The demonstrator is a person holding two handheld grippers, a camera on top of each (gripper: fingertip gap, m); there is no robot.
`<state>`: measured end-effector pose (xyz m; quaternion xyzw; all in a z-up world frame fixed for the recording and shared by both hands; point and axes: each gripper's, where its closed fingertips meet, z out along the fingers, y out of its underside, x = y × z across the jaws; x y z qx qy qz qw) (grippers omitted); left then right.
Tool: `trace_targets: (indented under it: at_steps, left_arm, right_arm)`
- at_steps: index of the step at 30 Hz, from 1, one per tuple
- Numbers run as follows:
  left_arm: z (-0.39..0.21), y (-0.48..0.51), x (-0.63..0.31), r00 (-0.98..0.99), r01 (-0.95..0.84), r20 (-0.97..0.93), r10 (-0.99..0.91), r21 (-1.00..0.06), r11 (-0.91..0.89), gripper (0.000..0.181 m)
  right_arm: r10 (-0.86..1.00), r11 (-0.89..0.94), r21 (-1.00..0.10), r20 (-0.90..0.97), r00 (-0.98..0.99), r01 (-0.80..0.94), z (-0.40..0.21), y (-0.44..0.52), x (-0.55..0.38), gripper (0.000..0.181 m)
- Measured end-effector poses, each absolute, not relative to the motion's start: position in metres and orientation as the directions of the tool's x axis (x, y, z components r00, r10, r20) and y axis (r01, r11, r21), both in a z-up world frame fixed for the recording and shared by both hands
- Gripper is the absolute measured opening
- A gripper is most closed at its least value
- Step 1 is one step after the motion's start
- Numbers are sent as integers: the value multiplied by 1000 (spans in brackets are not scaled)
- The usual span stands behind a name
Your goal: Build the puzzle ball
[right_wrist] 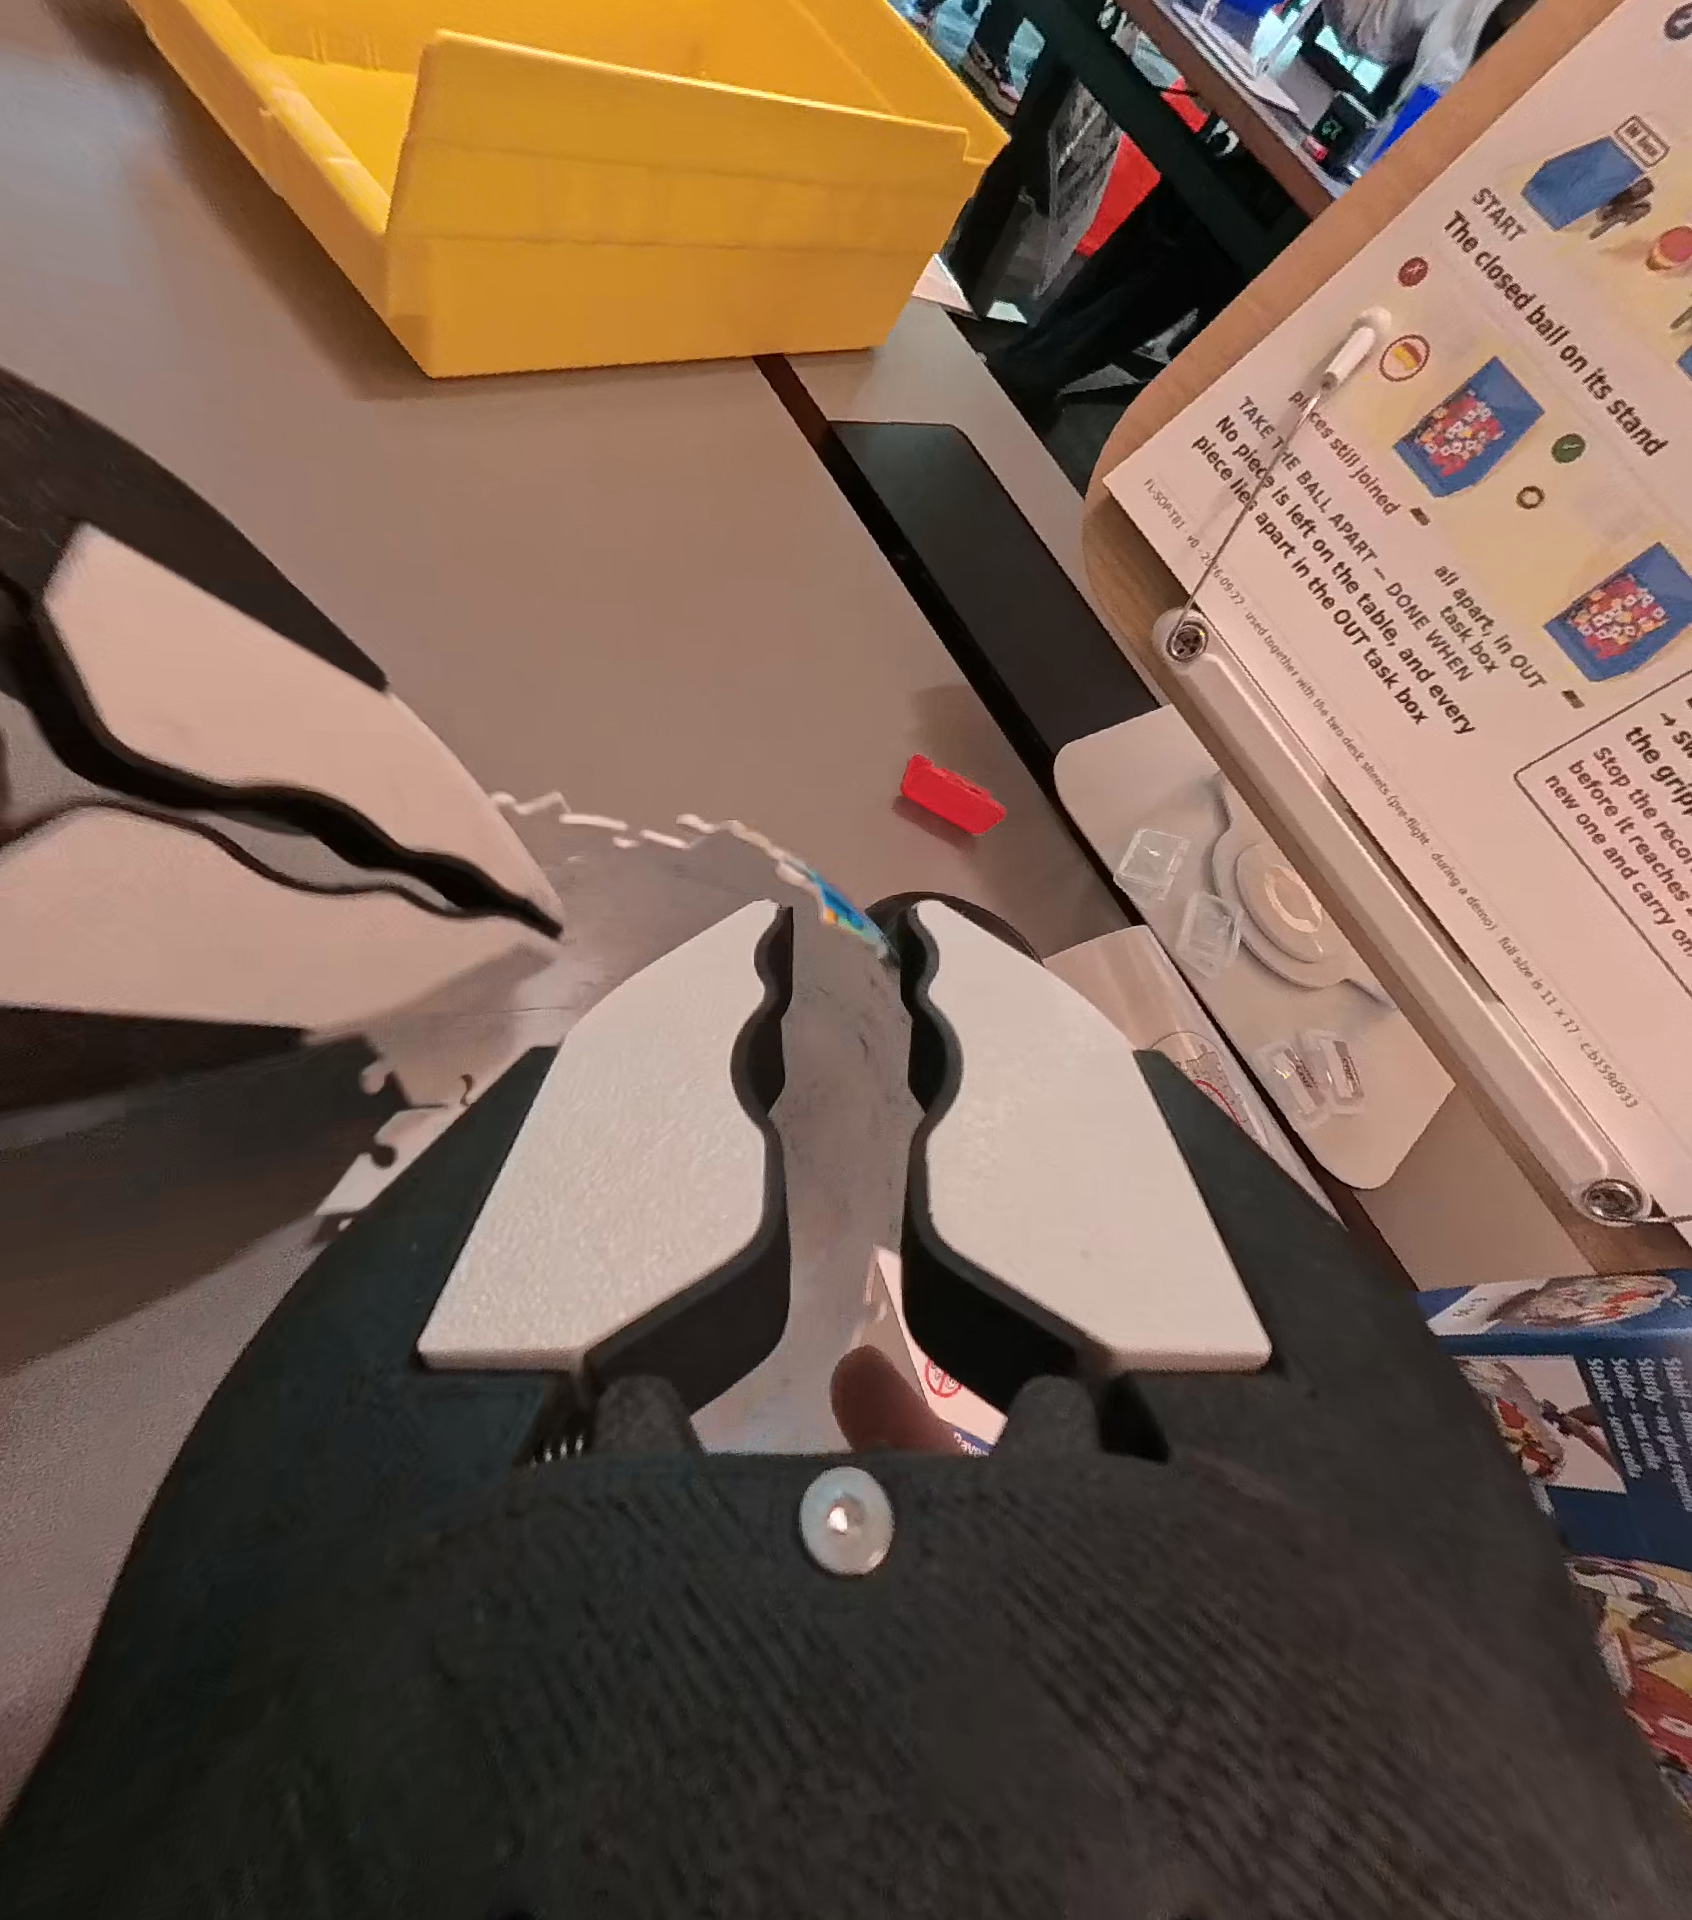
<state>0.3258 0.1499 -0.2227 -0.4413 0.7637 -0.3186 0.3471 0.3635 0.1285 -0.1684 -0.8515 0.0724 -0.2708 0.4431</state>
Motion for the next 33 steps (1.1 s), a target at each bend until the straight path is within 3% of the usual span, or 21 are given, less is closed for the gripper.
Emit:
trace_targets:
  at_steps: [5, 11, 13, 16, 20, 28, 33]
  left_arm:
    - [-209, 157, 315, -397, -397, -282, -873, -805, 441, 0]
    - [-223, 146, 298, -542, -267, -473, -694, -687, 676, 0]
    - [-228, 141, 290, -597, -192, -544, -590, -618, 763, 21]
    - [-238, 140, 282, -607, -30, -711, -354, -424, 905, 37]
    - [-251, 140, 284, -556, 126, -829, -52, -145, 981, 34]
    - [-257, 133, 306, -590, 176, -796, 138, 39, 984, 39]
    - [-259, 133, 313, -612, 228, -753, 241, 124, 966, 29]
  right_arm:
    - [-372, -599, -793, 399, 838, 112, -170, 126, 367, 20]
    - [-355, -611, -778, 434, 828, 146, -170, 128, 367, 20]
    - [-351, -614, -775, 439, 827, 151, -171, 128, 367, 20]
    - [-352, -602, -783, 434, 829, 155, -172, 127, 369, 20]
    - [-347, -592, -788, 438, 829, 168, -173, 128, 371, 20]
    - [-329, -610, -764, 488, 809, 212, -177, 126, 376, 22]
    - [-326, -601, -768, 487, 810, 220, -177, 126, 377, 21]
